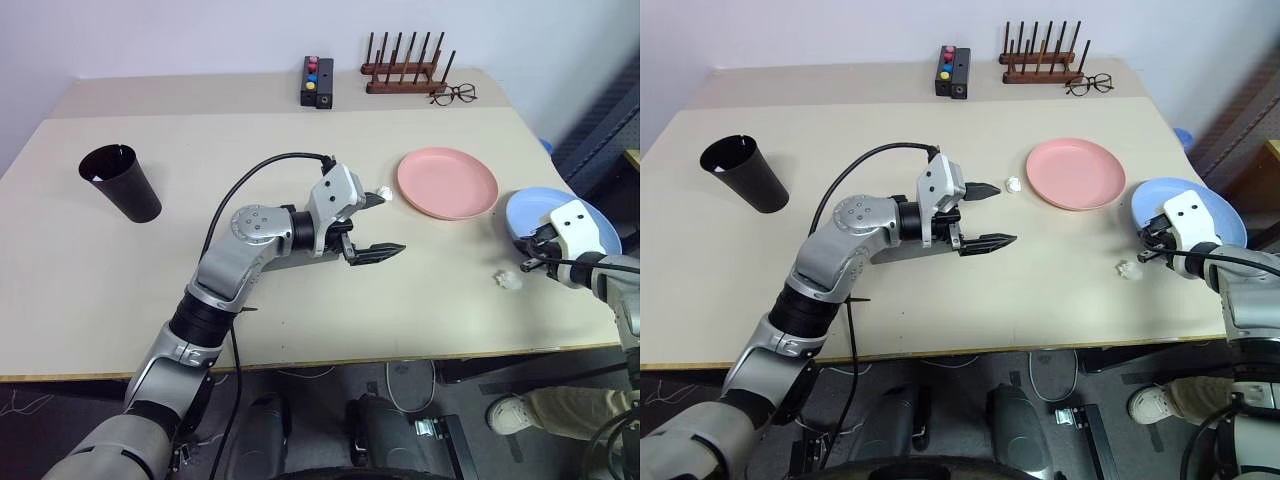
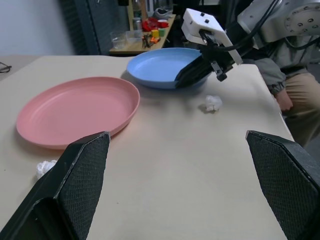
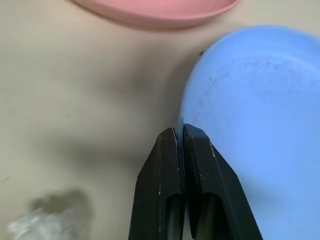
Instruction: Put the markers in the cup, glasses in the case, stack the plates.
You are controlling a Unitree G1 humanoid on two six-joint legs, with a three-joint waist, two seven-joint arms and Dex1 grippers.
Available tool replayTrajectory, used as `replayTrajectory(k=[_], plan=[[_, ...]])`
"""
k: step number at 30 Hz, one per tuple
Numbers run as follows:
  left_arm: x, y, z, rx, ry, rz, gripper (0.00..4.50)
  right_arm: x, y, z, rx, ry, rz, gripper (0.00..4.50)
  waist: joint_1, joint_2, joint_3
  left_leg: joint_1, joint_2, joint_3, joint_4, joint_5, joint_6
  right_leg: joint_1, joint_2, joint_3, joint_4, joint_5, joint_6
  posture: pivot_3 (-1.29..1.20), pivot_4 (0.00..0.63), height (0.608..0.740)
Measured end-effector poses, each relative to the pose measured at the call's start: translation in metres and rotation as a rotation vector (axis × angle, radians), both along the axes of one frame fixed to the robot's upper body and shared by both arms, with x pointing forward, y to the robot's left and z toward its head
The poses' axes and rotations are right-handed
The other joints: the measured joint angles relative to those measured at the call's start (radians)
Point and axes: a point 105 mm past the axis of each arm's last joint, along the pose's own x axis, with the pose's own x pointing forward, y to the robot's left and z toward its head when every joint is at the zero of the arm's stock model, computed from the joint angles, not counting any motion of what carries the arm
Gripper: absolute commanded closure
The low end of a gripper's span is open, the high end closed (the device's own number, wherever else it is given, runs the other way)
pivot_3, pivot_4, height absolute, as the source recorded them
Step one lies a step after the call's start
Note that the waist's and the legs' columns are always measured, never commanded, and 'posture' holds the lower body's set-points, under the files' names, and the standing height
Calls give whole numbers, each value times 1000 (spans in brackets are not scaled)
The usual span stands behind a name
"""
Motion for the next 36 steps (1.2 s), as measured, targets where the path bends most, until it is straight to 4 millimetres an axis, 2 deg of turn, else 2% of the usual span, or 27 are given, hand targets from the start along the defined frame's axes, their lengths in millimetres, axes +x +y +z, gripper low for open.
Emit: replayTrajectory(k=[6, 10, 15, 18, 31, 34, 35, 36], plan=[[1, 0, 0, -2, -1, 7, 0, 19, 9, 36, -140, -164, 35, 4442, -1, 1, 0, 0, 0, 0, -1, 0, 0, -1, 0, 1, 0, 0, 0, 0, 150, 740], [1, 1, 0, -3, -1, 14, 0, 29, 28, 48, -152, -221, 109, 4442, -1, 1, 0, 0, 0, 0, -1, 0, 0, -1, 0, 1, 0, 0, 0, 0, 150, 740], [6, 5, 2, -16, -1, 51, 0, 36, 72, 33, -133, -212, 316, 4442, -1, 1, 1, 0, 0, 0, -1, 0, 0, -1, 0, 1, 0, 0, 0, 0, 150, 740], [10, 11, 2, -29, 2, 94, 0, 42, 87, 26, -126, -197, 386, 4442, -1, 1, 1, 0, 0, 0, 0, 0, 0, -1, 0, 1, 0, 0, 0, 0, 150, 740], [9, 22, 3, -41, 0, 188, 0, 68, 128, 11, -133, -133, 591, 4442, -2, 2, 1, -1, 1, 0, -1, 0, 0, -1, -1, 1, 0, 0, 0, 0, 150, 740], [9, 27, 1, -39, 5, 213, 0, 71, 131, 10, -138, -118, 608, 3650, -1, 2, 1, -1, 1, 0, -1, 0, 0, -1, -1, 1, 0, 0, 0, 0, 150, 740], [9, 28, 1, -38, 8, 219, 0, 72, 131, 10, -137, -114, 609, 3080, -1, 2, 1, -1, 1, 0, -1, 0, 0, -1, -1, 1, 0, 0, 0, 0, 150, 740], [8, 28, 0, -39, 8, 220, 0, 73, 131, 11, -137, -114, 611, 2709, -1, 2, 1, -1, 1, 0, -1, 0, 0, -1, -1, 1, 0, 0, 0, 0, 150, 740]])
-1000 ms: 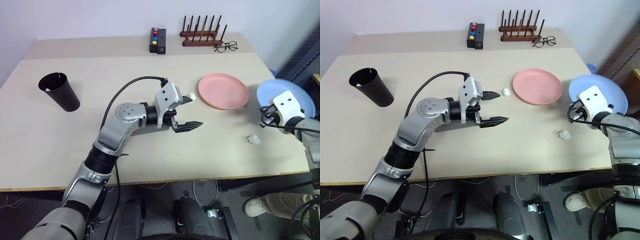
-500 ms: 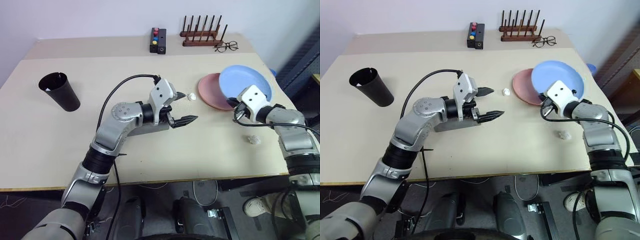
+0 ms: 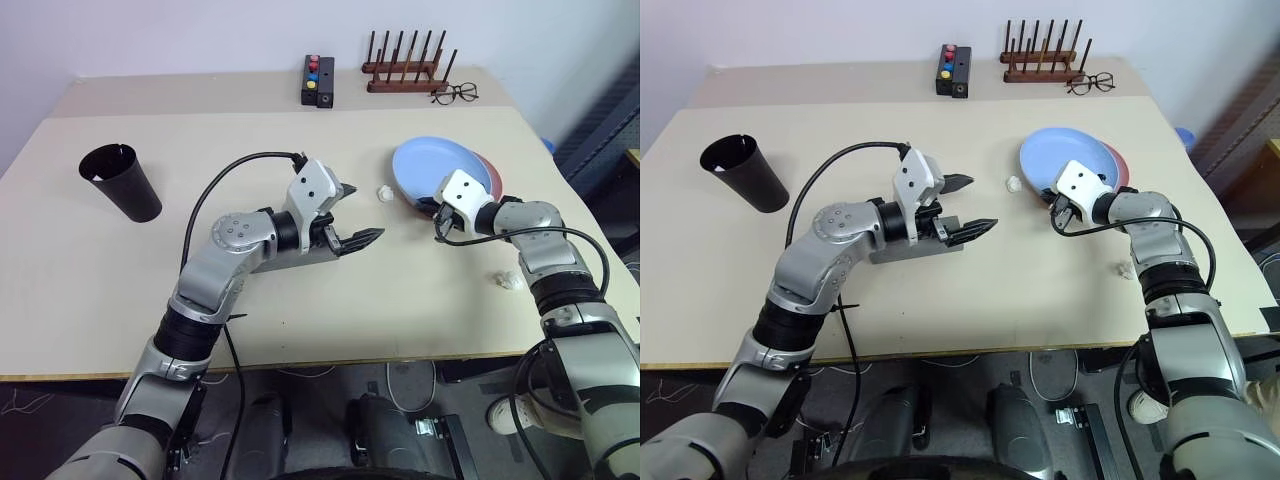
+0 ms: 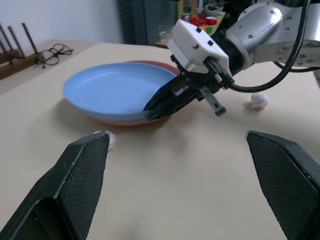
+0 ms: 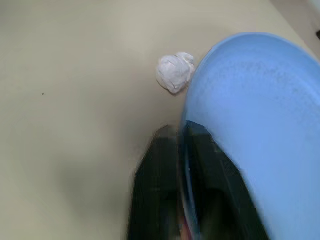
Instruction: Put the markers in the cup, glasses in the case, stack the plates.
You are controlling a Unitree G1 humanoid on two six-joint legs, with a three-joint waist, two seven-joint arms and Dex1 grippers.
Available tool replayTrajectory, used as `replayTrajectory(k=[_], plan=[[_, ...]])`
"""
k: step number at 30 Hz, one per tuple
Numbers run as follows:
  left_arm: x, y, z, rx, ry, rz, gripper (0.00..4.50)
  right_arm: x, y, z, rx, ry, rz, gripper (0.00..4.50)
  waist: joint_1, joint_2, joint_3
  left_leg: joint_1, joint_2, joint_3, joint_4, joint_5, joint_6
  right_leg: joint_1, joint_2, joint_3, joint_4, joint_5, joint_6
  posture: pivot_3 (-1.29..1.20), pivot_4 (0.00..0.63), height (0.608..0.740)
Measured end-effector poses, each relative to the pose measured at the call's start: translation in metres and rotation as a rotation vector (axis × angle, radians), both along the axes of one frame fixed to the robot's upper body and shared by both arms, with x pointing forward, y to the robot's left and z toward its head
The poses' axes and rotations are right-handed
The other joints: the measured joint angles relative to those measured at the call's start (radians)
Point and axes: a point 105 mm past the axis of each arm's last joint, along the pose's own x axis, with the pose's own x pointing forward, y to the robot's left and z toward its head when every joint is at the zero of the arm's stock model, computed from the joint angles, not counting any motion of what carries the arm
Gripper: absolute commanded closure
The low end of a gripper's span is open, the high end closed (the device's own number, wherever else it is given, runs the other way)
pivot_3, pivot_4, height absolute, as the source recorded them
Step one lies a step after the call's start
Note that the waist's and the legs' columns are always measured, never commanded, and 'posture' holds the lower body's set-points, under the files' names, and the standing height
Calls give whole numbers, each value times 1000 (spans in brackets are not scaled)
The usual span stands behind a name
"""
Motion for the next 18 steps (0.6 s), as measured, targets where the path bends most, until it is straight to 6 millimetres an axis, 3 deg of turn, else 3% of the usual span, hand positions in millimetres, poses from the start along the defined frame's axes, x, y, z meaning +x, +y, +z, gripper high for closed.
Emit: replayTrajectory(k=[5, 13, 18], plan=[[-2, 3, -1, 0, 4, 8, 0, 1, -3, -6, 0, 17, -12, 206, -1, 0, 0, 0, 0, 0, 0, 0, 0, 0, 0, 0, 0, 0, 0, 0, 150, 740], [-11, 5, 0, -38, 42, -21, 0, 2, -6, -6, 4, 15, -30, 206, -1, 0, 0, 0, 0, 0, 0, 0, 0, 0, 0, 0, 0, 0, 0, 0, 150, 740], [-22, 16, -5, -18, 75, -82, 0, 3, -21, 8, 32, -19, -82, 206, 0, 0, 0, 0, 0, 0, 0, 0, 0, 0, 0, 1, 0, 0, 0, 0, 150, 740]])
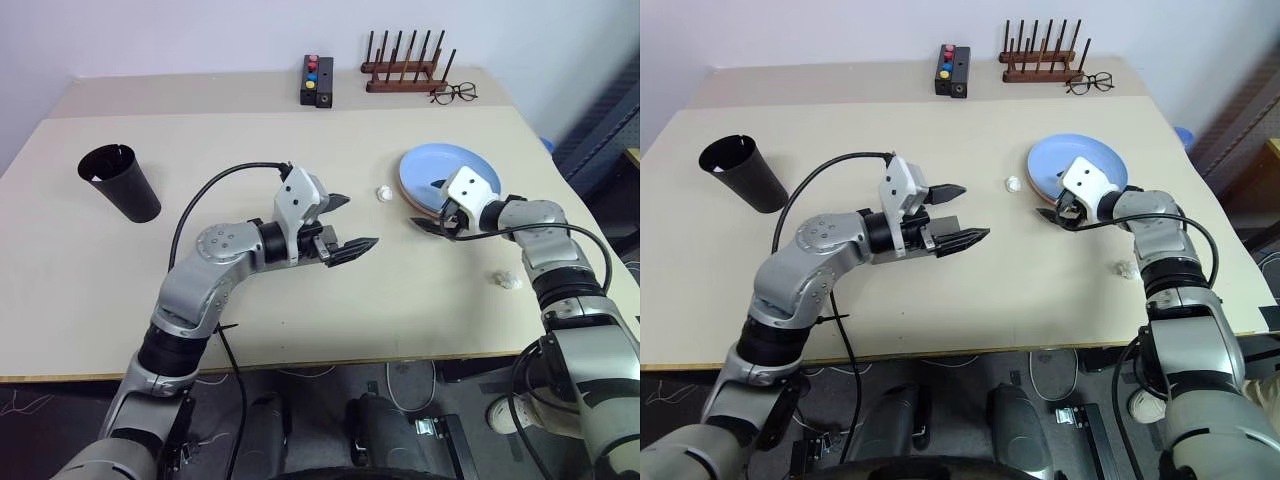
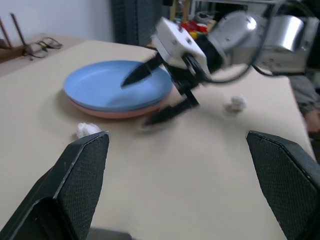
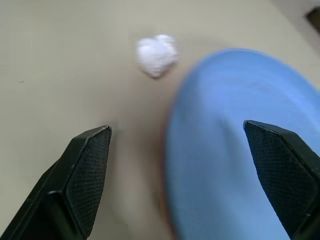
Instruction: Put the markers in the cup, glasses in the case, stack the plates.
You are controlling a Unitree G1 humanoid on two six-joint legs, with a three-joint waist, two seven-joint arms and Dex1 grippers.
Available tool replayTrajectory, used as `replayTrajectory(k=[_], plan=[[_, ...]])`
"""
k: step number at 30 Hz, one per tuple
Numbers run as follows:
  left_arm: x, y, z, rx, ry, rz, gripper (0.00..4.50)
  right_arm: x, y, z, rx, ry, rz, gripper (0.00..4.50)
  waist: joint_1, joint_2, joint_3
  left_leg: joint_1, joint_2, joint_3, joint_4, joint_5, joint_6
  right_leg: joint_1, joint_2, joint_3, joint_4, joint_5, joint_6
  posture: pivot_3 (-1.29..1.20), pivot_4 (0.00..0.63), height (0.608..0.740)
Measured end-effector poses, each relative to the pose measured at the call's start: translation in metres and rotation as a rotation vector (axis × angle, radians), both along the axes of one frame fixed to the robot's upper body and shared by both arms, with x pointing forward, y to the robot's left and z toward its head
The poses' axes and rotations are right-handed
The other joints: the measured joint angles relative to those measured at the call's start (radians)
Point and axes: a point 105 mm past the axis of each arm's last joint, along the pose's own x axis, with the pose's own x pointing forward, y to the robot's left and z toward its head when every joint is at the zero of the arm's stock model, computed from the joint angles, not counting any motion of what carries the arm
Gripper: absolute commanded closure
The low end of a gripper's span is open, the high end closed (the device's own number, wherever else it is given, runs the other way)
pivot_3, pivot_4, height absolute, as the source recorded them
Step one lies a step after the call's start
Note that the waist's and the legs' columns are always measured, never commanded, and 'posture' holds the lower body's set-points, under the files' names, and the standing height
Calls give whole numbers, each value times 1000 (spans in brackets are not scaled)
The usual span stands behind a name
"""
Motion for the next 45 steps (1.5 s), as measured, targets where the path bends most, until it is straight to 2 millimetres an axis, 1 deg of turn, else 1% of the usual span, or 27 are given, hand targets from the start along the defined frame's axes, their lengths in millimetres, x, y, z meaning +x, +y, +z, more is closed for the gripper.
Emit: replayTrajectory(k=[5, 7, 9, 10, 12, 13, 15, 17, 20, 22, 30, 37, 38, 39, 42, 43, 45], plan=[[-9, -1, -2, 21, 15, -81, 0, -1, -12, 21, 21, -48, -38, 206, 1, 0, 0, 0, 0, 0, 0, 0, 0, 0, 0, 0, 0, 0, 0, 0, 150, 740], [-15, -4, -5, 34, 27, -138, 0, -7, -22, 31, 36, -55, -61, 206, 3, 0, 0, 0, 0, 0, 0, 0, 0, 0, 0, 0, 0, 0, 0, 0, 150, 740], [-21, -5, -7, 58, 38, -200, 0, -20, -34, 35, 44, -35, -72, 206, 7, 0, 0, -1, 0, 0, 0, 0, 0, 0, 0, 0, -1, 0, 0, 0, 150, 740], [-24, -5, -8, 74, 41, -231, 0, -30, -41, 33, 42, -2, -76, 206, 10, 0, 0, -1, 0, 0, 0, 0, 0, 1, 0, 0, -1, 0, 0, 0, 150, 740], [-27, -3, -11, 104, 48, -272, 0, -51, -56, 19, 42, 93, -92, 206, 11, 0, 0, 0, 0, 0, 0, 0, 1, 1, 0, 0, -1, 0, 0, 0, 150, 740], [-28, -4, -13, 113, 47, -299, 0, -63, -63, 11, 52, 144, -104, 206, 12, 1, 0, 0, -1, 0, 0, 0, 1, 1, 0, 0, -1, 0, 0, 0, 150, 740], [-28, -6, -14, 119, 48, -327, 0, -79, -68, 0, 65, 221, -109, 206, 7, 1, 0, 1, -1, 0, 0, -1, 1, 1, 0, 0, -1, 0, 0, 0, 150, 740], [-29, -10, -15, 126, 42, -357, 0, -94, -73, -3, 59, 272, -111, 206, 2, 2, 0, 1, -1, 1, 0, -1, 1, 1, 1, 1, -1, 0, 0, 0, 150, 740], [-26, -13, -17, 126, 37, -371, 0, -109, -83, -6, 61, 324, -126, 206, -1, 2, 0, 1, 0, 1, 0, -1, 2, 1, 2, 1, -1, 0, 0, 0, 150, 740], [-24, -14, -16, 125, 33, -375, 0, -114, -87, -10, 67, 350, -143, 206, -1, 2, 0, 1, 0, 1, 0, -1, 2, 1, 2, 2, -1, 0, 0, 0, 150, 740], [-22, -18, -13, 126, 14, -378, 0, -127, -90, -28, 101, 443, -162, 206, 2, 2, 0, 1, -1, 1, 0, -1, 2, 1, 2, 3, -1, 0, 1, 0, 150, 740], [-22, -17, -14, 128, 13, -372, 0, -128, -91, -31, 109, 460, -172, 206, 2, 2, 0, 1, -1, 1, 0, -1, 2, 1, 2, 4, -1, 0, 1, 0, 150, 740], [-22, -17, -14, 129, 13, -371, 0, -128, -91, -31, 109, 462, -172, 712, 2, 2, 0, 1, -1, 1, 0, -1, 2, 1, 2, 4, -1, 0, 1, 0, 150, 740], [-22, -17, -14, 129, 13, -370, 0, -128, -90, -32, 110, 465, -173, 957, 2, 2, 0, 1, -1, 1, 0, -1, 2, 1, 2, 4, -1, 0, 1, 0, 150, 740], [-21, -17, -14, 130, 12, -367, 0, -128, -89, -34, 109, 476, -173, 2408, 2, 2, 0, 1, -1, 1, 0, -1, 2, 1, 2, 4, -1, 0, 1, 0, 150, 740], [-21, -17, -14, 130, 12, -365, 0, -129, -89, -36, 108, 483, -172, 3005, 2, 2, 0, 1, -1, 1, 0, -1, 2, 1, 2, 4, -1, 0, 1, 0, 150, 740], [-21, -17, -13, 131, 11, -360, 0, -129, -88, -37, 110, 492, -171, 4028, 2, 2, 0, 1, -1, 1, 0, -1, 2, 1, 2, 4, -1, 0, 1, 0, 150, 740]])
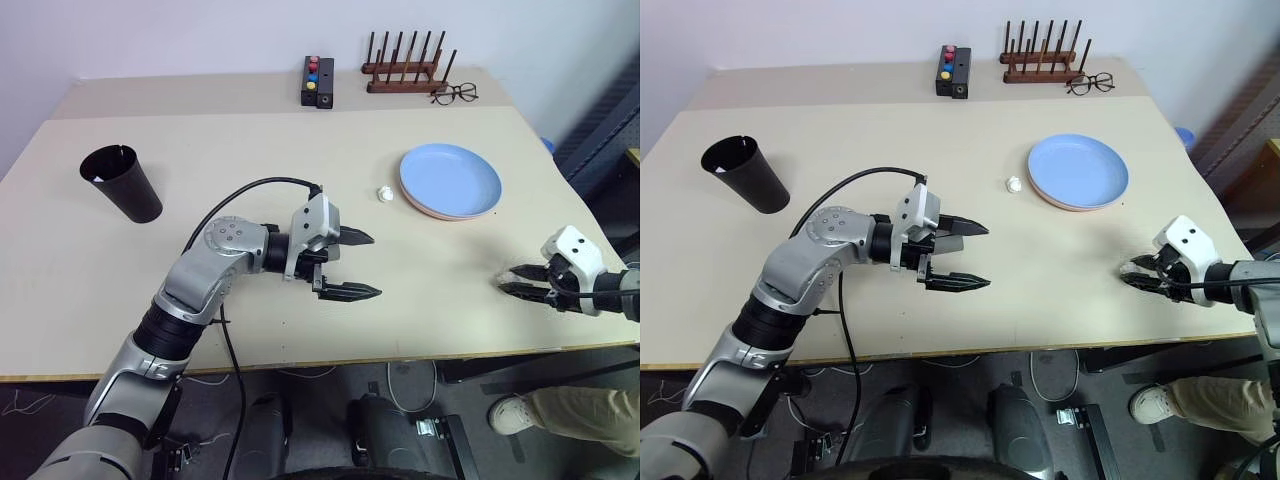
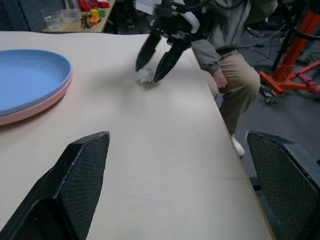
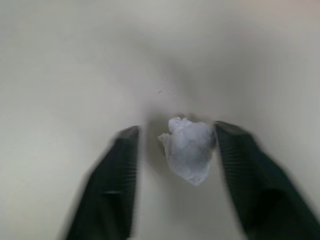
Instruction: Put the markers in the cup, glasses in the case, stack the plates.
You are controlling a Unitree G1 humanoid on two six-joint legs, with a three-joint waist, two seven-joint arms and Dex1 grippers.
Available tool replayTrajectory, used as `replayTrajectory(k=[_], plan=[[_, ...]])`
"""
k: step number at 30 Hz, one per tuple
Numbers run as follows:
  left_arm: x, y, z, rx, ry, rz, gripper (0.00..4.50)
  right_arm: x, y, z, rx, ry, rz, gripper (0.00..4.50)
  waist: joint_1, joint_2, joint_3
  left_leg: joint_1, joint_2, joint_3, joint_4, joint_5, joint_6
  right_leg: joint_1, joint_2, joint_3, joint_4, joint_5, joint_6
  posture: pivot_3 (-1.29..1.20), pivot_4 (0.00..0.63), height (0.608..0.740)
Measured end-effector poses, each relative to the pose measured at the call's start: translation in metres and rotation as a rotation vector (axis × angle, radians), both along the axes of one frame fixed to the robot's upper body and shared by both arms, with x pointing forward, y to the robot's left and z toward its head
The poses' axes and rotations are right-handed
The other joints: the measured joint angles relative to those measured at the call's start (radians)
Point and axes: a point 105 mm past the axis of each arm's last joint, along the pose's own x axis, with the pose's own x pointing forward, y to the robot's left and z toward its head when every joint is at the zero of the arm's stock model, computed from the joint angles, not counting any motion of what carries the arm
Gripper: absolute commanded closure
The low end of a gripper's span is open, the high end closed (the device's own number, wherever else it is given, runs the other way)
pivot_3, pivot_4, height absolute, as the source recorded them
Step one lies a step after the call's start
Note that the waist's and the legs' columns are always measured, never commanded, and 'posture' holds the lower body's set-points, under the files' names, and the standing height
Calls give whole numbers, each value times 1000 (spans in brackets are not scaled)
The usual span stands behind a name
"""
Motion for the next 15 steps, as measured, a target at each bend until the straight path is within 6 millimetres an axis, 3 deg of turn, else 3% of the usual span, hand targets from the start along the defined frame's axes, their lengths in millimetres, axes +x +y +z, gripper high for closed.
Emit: replayTrajectory(k=[1, 10, 15], plan=[[0, 0, 0, 1, -1, 3, 0, 1, 1, 1, 1, -4, 3, 4481, 0, 0, 0, 0, 0, 0, 0, 0, 0, 0, 0, 0, 0, 0, 0, 0, 150, 740], [4, 3, 1, 4, -9, 30, 0, 8, 5, 6, 2, -36, 5, 4481, 0, 0, 0, 0, 0, 0, 0, 0, 0, 0, 0, 0, 0, 0, 0, 0, 150, 740], [5, 3, 1, 3, -17, 46, 0, 32, 21, 36, 34, -201, 41, 4481, -4, 0, 0, 0, 0, 0, 0, 0, 0, -1, 1, 1, 0, 0, 0, 0, 150, 740]])
